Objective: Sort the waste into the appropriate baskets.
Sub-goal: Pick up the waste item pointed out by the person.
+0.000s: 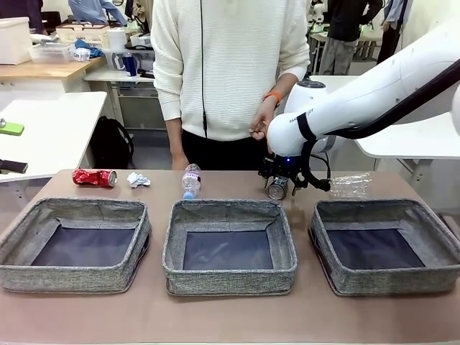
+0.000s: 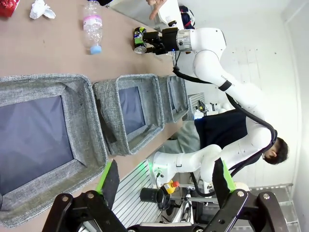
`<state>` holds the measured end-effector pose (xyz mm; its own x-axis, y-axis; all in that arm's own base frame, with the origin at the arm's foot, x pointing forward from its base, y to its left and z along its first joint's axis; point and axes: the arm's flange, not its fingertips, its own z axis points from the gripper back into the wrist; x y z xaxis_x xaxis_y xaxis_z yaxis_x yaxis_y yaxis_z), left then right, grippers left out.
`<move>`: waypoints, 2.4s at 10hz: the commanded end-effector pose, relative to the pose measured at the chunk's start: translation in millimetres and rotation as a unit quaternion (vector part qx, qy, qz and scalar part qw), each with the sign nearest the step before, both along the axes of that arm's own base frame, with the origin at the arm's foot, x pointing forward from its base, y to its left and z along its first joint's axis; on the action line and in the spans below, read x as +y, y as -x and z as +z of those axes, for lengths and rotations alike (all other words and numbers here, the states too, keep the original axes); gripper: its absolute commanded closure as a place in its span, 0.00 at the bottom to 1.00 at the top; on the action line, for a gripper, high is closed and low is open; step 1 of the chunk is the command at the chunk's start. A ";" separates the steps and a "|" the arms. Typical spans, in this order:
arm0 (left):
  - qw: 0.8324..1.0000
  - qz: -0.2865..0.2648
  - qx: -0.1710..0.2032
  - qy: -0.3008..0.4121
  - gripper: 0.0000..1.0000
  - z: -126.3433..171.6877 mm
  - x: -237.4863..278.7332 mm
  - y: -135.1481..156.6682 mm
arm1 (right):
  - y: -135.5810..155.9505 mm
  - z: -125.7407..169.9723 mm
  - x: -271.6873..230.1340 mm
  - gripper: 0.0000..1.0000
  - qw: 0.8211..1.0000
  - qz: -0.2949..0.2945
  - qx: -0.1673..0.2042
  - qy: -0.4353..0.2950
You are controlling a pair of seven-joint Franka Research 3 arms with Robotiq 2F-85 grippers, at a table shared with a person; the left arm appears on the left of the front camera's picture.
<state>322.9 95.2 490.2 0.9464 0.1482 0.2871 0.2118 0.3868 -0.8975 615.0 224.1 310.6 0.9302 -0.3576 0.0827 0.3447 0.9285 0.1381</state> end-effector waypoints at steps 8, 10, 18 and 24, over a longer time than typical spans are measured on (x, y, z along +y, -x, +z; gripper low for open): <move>1.000 -0.003 -0.013 0.007 0.00 -0.1 -1.2 0.2 | -3.9 2.7 -3.6 1.00 1.000 -0.024 0.018 -0.001; 1.000 -0.003 -0.013 0.007 0.00 -0.1 -1.2 0.2 | -4.1 2.1 -4.0 1.00 0.999 -0.026 0.022 -0.004; 1.000 -0.003 -0.013 0.007 0.00 -0.1 -1.2 0.2 | 152.3 149.8 -57.8 1.00 0.996 0.039 0.051 -0.069; 1.000 -0.003 -0.013 0.007 0.00 -0.1 -1.2 0.2 | 238.5 161.8 -23.3 0.52 0.985 0.168 0.019 -0.033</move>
